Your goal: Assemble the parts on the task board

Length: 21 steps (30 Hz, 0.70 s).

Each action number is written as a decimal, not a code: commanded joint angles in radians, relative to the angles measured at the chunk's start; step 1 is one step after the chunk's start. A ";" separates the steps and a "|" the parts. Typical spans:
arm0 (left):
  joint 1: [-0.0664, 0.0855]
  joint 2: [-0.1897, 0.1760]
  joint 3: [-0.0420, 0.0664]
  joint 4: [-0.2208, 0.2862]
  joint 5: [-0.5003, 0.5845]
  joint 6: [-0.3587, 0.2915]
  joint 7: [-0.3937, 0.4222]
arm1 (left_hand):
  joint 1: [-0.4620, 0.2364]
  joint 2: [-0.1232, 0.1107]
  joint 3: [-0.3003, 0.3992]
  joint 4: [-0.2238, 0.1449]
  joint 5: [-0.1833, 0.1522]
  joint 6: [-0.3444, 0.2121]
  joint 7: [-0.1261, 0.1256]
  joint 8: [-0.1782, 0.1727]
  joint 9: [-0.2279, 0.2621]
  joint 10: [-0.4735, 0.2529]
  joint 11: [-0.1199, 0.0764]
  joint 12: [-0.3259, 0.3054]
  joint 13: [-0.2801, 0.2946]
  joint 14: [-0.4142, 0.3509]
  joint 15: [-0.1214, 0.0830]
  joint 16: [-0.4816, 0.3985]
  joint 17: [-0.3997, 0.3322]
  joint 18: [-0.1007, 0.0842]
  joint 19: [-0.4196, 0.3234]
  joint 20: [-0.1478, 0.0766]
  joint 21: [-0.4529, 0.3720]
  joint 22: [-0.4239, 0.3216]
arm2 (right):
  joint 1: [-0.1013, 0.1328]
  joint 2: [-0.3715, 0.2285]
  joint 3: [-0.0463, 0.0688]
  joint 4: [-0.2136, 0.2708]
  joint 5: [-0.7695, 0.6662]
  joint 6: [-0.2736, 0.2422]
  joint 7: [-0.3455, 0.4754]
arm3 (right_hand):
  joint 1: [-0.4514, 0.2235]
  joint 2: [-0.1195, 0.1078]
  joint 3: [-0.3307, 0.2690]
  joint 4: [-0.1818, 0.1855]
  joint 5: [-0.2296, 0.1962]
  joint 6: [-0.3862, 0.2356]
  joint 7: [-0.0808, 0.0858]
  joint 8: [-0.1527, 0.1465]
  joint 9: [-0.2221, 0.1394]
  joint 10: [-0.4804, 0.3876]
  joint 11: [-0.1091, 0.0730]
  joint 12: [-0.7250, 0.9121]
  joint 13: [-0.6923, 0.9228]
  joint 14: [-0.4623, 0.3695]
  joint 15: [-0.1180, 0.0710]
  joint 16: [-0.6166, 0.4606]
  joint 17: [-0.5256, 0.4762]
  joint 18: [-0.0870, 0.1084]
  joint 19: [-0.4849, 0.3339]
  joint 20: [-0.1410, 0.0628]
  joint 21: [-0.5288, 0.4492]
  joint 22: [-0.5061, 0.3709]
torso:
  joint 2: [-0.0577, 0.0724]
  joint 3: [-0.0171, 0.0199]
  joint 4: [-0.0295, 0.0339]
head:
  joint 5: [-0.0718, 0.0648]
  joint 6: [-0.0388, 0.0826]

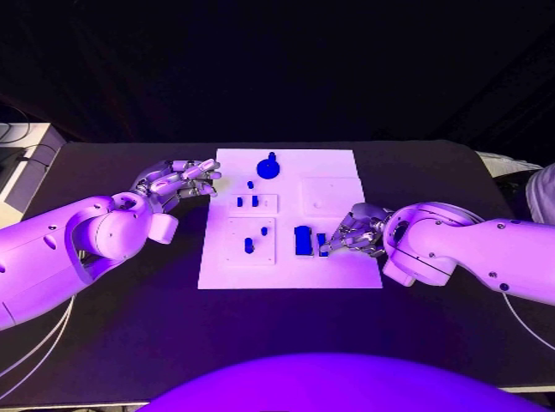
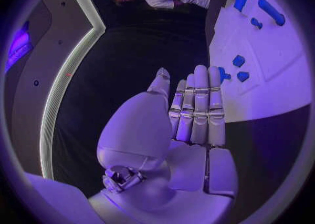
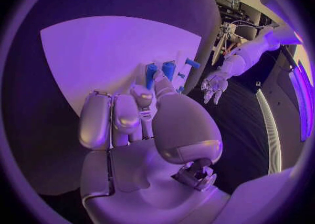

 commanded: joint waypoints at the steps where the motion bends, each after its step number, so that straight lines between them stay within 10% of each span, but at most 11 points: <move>1: -0.001 0.002 0.001 0.002 -0.004 0.017 0.003 | -0.003 0.010 -0.005 -0.002 -0.001 -0.005 -0.004 0.001 0.001 0.000 0.005 -0.005 0.001 -0.002 -0.001 -0.006 0.001 -0.017 0.007 -0.001 -0.006 0.001 | -0.003 0.004 -0.001 -0.007 0.005 0.011 0.014 | 0.040 0.034 0.058 -0.027 -0.030 0.001 -0.008 0.001 -0.004 0.003 -0.004 0.004 0.000 -0.001 -0.004 -0.003 -0.001 -0.008 0.034 -0.004 -0.003 0.165 | 0.000 -0.0003 0.0011 | 0.002 0.000; 11: -0.001 0.001 0.001 0.002 -0.006 0.017 -0.001 | -0.004 0.010 -0.006 -0.001 -0.001 -0.005 -0.003 0.001 0.001 0.000 0.005 -0.005 0.001 -0.002 -0.001 -0.006 0.001 -0.017 0.007 -0.001 -0.006 0.001 | -0.009 0.015 -0.001 -0.016 0.008 0.007 0.027 | 0.016 0.026 0.276 -0.076 -0.082 0.004 -0.010 0.010 0.000 0.009 -0.007 0.006 0.003 -0.002 -0.005 -0.007 0.001 -0.011 0.033 -0.007 -0.002 0.165 | 0.001 -0.0003 -0.0010 | 0.004 0.000; 21: -0.001 0.001 0.001 0.002 -0.010 0.018 -0.004 | -0.005 0.011 -0.007 0.001 -0.001 -0.005 -0.003 0.001 0.001 -0.001 0.005 -0.005 0.001 -0.002 -0.001 -0.006 0.001 -0.017 0.007 -0.001 -0.007 0.001 | -0.009 0.015 -0.001 -0.022 -0.001 0.008 0.019 | -0.006 -0.014 0.282 -0.071 -0.070 0.007 -0.015 0.015 0.007 0.010 -0.008 0.005 0.004 0.000 -0.007 -0.007 0.001 -0.011 0.033 -0.008 -0.002 0.165 | -0.001 -0.0003 -0.0009 | 0.001 0.000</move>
